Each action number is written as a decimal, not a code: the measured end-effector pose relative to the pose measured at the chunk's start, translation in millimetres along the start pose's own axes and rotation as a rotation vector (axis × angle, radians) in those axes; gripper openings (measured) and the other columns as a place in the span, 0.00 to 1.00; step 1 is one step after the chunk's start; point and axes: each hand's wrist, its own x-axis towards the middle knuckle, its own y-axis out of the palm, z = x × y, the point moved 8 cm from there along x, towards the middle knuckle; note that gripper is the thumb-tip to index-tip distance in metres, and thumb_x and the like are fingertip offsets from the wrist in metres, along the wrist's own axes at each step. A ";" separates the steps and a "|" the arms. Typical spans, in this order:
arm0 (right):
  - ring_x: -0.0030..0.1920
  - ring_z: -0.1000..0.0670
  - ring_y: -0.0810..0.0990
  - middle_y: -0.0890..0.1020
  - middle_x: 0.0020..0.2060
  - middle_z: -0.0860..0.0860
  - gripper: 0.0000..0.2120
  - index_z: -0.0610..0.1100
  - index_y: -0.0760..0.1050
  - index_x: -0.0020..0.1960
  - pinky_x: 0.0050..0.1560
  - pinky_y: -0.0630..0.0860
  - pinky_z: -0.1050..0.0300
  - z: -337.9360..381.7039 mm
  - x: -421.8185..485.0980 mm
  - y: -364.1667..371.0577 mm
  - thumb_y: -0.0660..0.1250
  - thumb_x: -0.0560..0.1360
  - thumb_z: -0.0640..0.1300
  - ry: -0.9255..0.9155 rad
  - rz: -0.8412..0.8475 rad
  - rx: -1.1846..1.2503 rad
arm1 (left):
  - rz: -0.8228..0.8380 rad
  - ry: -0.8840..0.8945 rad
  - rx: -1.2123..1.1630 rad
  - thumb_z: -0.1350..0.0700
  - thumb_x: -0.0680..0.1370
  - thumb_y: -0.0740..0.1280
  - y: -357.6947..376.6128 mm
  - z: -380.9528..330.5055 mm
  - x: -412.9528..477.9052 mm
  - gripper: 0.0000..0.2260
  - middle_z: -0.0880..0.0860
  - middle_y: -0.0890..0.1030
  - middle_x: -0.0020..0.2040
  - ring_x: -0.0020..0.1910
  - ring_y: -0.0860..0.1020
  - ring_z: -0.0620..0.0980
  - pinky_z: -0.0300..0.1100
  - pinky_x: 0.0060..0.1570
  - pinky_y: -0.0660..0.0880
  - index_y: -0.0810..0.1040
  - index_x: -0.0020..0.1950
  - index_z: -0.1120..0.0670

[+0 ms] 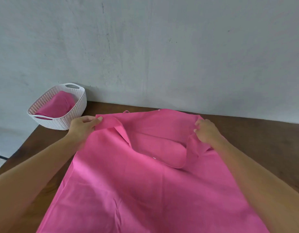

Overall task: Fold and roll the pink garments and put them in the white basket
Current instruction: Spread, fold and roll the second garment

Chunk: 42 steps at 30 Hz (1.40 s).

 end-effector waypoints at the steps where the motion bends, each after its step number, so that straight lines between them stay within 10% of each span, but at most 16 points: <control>1: 0.62 0.38 0.77 0.77 0.62 0.40 0.16 0.41 0.75 0.65 0.63 0.74 0.44 -6.5 6.3 4.7 0.67 0.80 0.46 0.032 0.050 -0.018 | -0.024 0.005 0.006 0.54 0.73 0.78 -0.8 0.6 -1.6 0.13 0.64 0.82 0.48 0.47 0.80 0.60 0.64 0.62 0.76 0.83 0.49 0.63; 7: 0.61 0.39 0.77 0.79 0.60 0.41 0.14 0.43 0.80 0.57 0.64 0.74 0.46 -24.0 18.7 18.9 0.71 0.77 0.52 0.076 0.064 -0.007 | -0.126 0.057 0.095 0.56 0.77 0.75 -0.4 0.3 -9.1 0.10 0.54 0.80 0.39 0.36 0.79 0.49 0.39 0.39 0.79 0.83 0.49 0.63; 13: 0.55 0.44 0.77 0.80 0.47 0.50 0.11 0.50 0.78 0.36 0.62 0.74 0.45 -31.4 14.8 23.2 0.74 0.76 0.47 0.054 0.044 0.238 | -0.179 0.076 0.142 0.54 0.75 0.77 -3.8 2.3 -9.7 0.08 0.52 0.80 0.38 0.36 0.76 0.48 0.43 0.43 0.75 0.83 0.42 0.57; 21: 0.41 0.56 0.78 0.78 0.38 0.57 0.04 0.43 0.76 0.45 0.44 0.69 0.56 -39.8 -17.1 -27.2 0.69 0.79 0.39 -0.108 -0.229 0.502 | -0.225 0.102 0.169 0.53 0.74 0.78 -7.1 -10.6 -18.2 0.08 0.63 0.83 0.44 0.42 0.81 0.56 0.52 0.52 0.79 0.84 0.41 0.57; 32: 0.52 0.50 0.71 0.67 0.52 0.52 0.31 0.56 0.68 0.69 0.51 0.75 0.54 -45.9 -82.7 -75.1 0.62 0.72 0.30 -0.334 -0.081 -0.318 | -0.275 0.196 0.238 0.56 0.76 0.76 -22.1 -46.7 -31.2 0.10 0.45 0.77 0.25 0.23 0.74 0.42 0.36 0.30 0.73 0.81 0.37 0.56; 42: 0.59 0.48 0.74 0.74 0.55 0.50 0.21 0.47 0.75 0.66 0.57 0.76 0.52 -69.7 -151.3 -115.6 0.62 0.76 0.33 -0.105 -0.175 -0.373 | -0.266 0.225 0.221 0.52 0.75 0.77 -61.9 -66.5 -54.2 0.08 0.57 0.83 0.44 0.42 0.79 0.54 0.50 0.54 0.78 0.84 0.41 0.54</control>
